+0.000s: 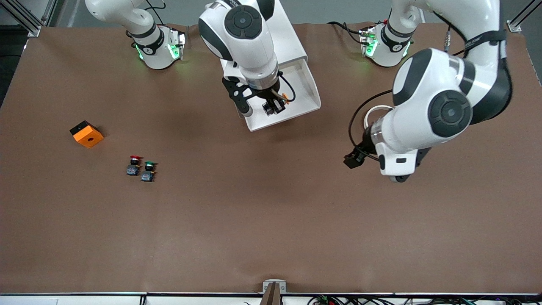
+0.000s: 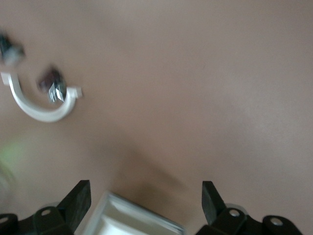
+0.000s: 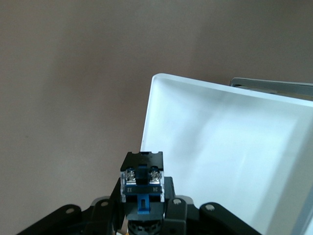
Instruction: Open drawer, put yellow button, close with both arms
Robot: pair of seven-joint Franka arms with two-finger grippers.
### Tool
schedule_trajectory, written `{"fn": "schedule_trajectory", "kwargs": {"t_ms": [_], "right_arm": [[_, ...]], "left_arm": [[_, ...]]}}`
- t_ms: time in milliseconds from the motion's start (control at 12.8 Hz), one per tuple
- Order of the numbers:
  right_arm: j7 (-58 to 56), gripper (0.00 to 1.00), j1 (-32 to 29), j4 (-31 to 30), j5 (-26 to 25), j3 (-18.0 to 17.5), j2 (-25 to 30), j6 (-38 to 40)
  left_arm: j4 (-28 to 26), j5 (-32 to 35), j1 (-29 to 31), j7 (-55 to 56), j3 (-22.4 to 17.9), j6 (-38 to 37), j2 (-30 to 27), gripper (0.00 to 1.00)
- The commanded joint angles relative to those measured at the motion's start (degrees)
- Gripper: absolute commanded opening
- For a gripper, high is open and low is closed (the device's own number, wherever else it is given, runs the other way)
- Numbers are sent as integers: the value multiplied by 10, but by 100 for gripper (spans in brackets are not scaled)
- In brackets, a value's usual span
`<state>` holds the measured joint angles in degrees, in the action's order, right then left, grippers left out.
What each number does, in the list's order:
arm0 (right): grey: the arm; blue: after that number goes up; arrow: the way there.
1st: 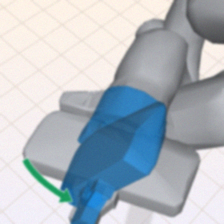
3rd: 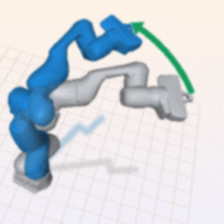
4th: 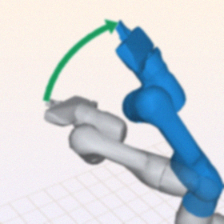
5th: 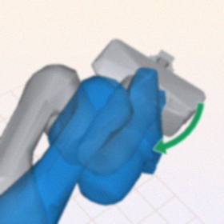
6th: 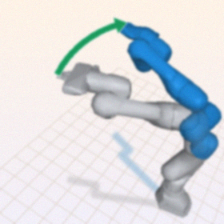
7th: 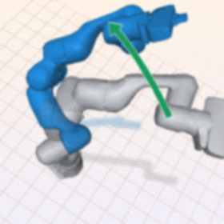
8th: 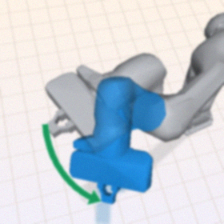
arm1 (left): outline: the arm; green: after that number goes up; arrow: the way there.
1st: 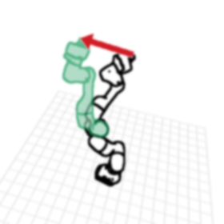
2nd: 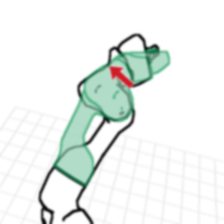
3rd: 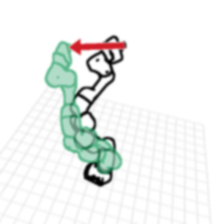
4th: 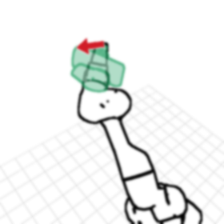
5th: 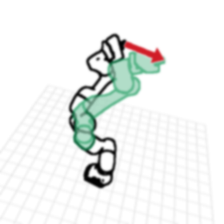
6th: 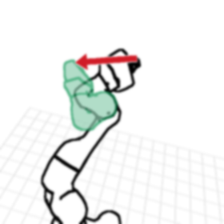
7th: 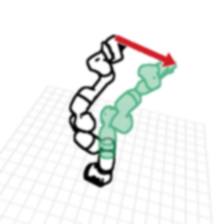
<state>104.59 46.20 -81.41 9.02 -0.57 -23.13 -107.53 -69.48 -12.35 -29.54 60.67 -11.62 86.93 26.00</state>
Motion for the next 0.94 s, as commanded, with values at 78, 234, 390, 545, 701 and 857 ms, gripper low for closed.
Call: {"fn": "schedule_trajectory", "kwargs": {"t_ms": [78,234,390,545,701,857], "right_arm": [[10,0,-5,-25,56,4,-1,-12],[11,0,-3,-40,57,4,-1,-14],[31,0,3,-55,57,4,-2,-14],[36,0,8,-58,56,5,-2,-13],[36,0,17,-60,56,5,-9,-13],[36,0,26,-59,55,5,-17,-14]], "left_arm": [[-15,151,-3,-132,-4,-3,-63,100],[-21,169,2,-167,-4,-17,-83,100],[-28,171,18,-188,-3,-18,-101,100],[-44,168,37,-204,-1,-18,-130,100],[-45,159,60,-259,3,-16,-143,100],[-84,158,96,-338,10,9,-177,100]]}}
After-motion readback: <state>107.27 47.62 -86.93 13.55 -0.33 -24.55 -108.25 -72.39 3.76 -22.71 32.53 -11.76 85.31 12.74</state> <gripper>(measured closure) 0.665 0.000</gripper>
